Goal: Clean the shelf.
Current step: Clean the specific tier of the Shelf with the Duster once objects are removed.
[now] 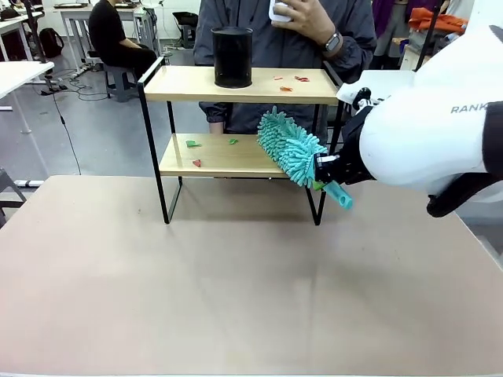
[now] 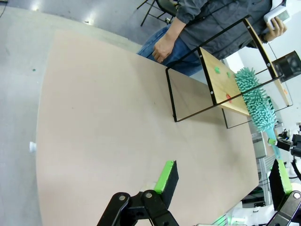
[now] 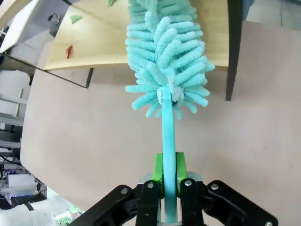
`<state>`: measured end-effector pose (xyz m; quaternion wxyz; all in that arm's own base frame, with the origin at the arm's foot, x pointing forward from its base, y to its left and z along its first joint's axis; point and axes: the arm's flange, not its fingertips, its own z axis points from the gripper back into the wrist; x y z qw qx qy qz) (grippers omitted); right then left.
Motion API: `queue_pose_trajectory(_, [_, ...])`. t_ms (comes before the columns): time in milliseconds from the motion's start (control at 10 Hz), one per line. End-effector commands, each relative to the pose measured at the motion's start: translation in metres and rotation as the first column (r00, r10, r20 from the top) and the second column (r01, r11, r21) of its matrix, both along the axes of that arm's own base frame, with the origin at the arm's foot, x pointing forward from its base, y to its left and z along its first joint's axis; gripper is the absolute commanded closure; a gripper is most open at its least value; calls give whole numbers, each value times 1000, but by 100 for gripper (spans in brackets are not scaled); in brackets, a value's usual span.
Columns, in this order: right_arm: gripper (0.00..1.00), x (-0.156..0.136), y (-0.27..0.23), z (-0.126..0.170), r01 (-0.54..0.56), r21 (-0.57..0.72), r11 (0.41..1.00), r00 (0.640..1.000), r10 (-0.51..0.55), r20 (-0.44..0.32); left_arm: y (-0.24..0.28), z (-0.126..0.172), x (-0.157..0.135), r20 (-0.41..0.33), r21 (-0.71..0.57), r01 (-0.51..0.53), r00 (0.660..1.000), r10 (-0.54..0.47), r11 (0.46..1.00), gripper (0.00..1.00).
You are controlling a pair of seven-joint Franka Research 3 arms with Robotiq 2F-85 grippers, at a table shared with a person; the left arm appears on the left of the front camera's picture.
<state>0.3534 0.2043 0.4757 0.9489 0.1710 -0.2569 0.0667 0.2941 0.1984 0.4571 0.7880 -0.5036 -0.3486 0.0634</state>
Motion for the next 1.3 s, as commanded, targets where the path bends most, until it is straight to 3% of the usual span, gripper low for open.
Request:
queue_pose_trajectory(0, [87,-2,-2,2,-25,7,1000,1000,25,-8,-1,-1,0,30,-2,1,1000,-1,1000,0])
queue_pose_trajectory(200, [87,1,1,-2,32,-40,999,999,-32,10,-1,-1,0,30,-2,1,1000,-1,1000,0])
queue_pose_trajectory(400, [87,25,28,0,80,-67,995,996,-76,55,-1,-1,0,30,-2,1,1000,-1,1000,0])
queue_pose_trajectory(700, [87,49,58,-7,128,-9,992,992,-128,23,-1,-1,0,30,-2,1,1000,-1,1000,0])
queue_pose_trajectory(1000, [87,54,80,-15,67,9,998,998,-67,-1,-1,-1,0,30,-2,1,1000,-1,1000,0])
queue_pose_trajectory(1200, [87,52,90,-15,-6,50,999,1000,5,23,-1,-1,0,30,-2,1,1000,-1,1000,0])
